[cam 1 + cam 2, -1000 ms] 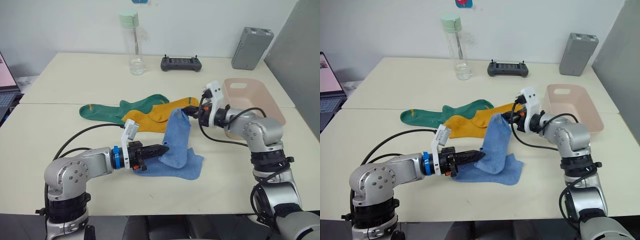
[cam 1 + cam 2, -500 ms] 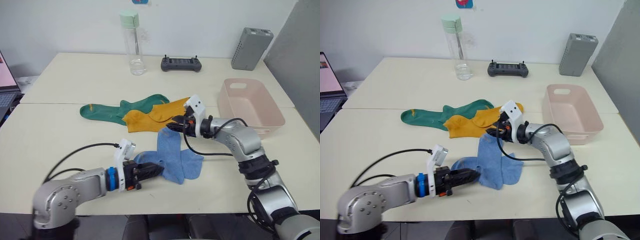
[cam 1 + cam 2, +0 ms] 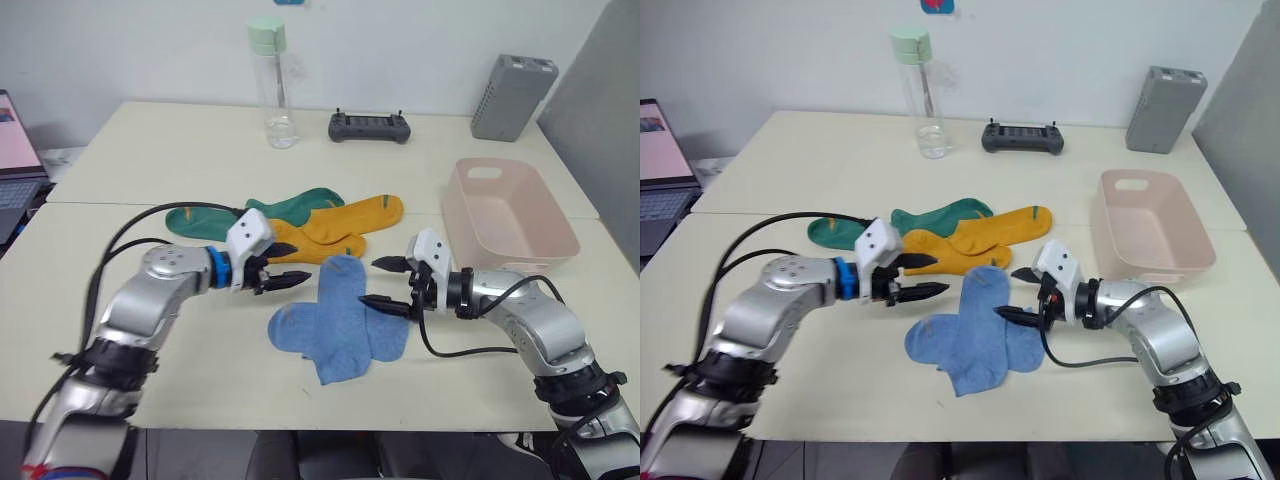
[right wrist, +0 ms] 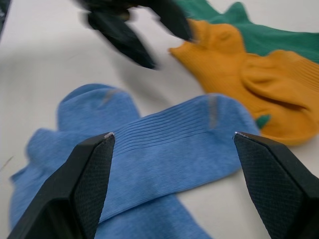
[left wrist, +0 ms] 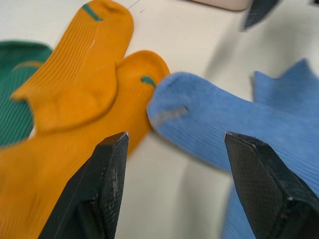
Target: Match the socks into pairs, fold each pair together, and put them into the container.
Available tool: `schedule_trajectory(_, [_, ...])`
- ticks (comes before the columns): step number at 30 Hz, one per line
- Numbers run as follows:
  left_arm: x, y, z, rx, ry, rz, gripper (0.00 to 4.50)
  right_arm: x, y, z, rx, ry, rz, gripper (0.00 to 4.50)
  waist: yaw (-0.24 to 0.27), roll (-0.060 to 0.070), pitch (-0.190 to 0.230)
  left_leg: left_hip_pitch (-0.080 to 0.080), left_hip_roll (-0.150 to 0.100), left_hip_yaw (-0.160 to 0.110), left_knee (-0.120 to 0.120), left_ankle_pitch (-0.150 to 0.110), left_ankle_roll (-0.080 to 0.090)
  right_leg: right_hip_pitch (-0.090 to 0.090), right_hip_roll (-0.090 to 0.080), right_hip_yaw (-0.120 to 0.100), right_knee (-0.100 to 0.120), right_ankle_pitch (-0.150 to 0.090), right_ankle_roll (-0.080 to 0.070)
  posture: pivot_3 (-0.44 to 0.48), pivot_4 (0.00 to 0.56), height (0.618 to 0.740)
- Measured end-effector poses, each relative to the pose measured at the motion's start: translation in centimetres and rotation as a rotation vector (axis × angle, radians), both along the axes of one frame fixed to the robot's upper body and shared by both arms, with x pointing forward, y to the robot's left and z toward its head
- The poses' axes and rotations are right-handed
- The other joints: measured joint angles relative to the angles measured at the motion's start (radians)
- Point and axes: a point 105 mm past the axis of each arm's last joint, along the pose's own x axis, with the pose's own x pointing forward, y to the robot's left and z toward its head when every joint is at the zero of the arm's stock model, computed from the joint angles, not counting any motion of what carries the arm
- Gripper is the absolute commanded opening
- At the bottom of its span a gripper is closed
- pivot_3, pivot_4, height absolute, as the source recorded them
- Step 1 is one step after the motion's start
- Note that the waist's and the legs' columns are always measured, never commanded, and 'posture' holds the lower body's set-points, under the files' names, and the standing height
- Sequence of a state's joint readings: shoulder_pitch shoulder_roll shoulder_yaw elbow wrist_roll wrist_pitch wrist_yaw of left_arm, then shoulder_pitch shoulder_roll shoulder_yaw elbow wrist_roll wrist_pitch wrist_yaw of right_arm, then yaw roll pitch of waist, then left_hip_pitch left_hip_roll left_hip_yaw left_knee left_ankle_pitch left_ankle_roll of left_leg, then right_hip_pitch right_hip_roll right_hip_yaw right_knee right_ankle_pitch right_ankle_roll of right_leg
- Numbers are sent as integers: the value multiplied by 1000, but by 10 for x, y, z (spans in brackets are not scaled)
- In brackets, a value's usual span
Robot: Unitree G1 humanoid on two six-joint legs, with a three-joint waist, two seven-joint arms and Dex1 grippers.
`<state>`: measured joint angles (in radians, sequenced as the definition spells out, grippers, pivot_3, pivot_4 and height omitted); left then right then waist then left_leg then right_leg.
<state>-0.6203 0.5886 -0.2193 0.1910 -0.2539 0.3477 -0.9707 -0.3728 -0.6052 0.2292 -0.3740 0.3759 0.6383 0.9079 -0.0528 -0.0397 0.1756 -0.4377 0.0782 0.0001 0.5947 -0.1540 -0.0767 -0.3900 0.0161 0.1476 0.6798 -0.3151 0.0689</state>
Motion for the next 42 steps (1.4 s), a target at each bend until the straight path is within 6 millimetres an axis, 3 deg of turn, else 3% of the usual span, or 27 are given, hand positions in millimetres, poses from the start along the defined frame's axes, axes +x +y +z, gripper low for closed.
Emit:
schedule_trajectory(3, [12,-13,-8,34,-25,-24,3162,-4,1,-1,-10,-1,17,4056,-9,0,0,0,0,-1,-1,0,0,0,1,0,1,0,0,0,150,740])
schedule_trajectory(5, [19,-17,-17,77,-32,-35,2784,-4,2,0,-6,-4,6,4099,-8,0,0,0,1,-1,-1,0,0,0,1,-1,1,0,0,0,150,740])
schedule_trajectory(14, [18,-23,-31,122,-2,-133,39,-5,0,-1,1,-7,-46,4099,-4,0,0,0,0,-2,0,0,0,0,1,-1,1,-1,1,0,150,740])
schedule_trajectory(22, [20,-18,-18,37,13,-86,39,-5,0,0,3,-16,-47,4099,-4,0,0,0,0,-2,1,0,0,1,1,-1,1,0,1,0,150,740])
schedule_trajectory(26, [41,7,9,-100,-20,153,39,-4,-1,1,3,-24,-46,4099,-5,0,0,0,0,-3,1,0,0,1,1,-1,2,0,2,0,150,740])
schedule_trajectory(29, [50,32,17,-140,-44,315,39,-4,1,2,3,-32,-32,4099,-6,0,0,0,0,-2,2,0,0,1,1,-1,2,0,2,0,150,740])
schedule_trajectory(31, [48,42,15,-156,-41,372,39,-6,7,-1,-23,-48,3,4099,-5,0,0,0,0,-2,2,0,0,2,1,-1,2,0,2,0,150,740])
schedule_trajectory(36, [36,41,-3,-150,20,389,39,-9,23,-23,-162,-127,143,4099,-2,0,0,0,0,-3,3,0,0,2,1,-2,2,0,2,0,150,740])
schedule_trajectory(42, [34,37,3,-151,5,389,39,7,38,-38,-240,-223,202,4099,-2,0,0,1,0,-3,5,0,0,3,1,-2,2,1,4,0,150,740])
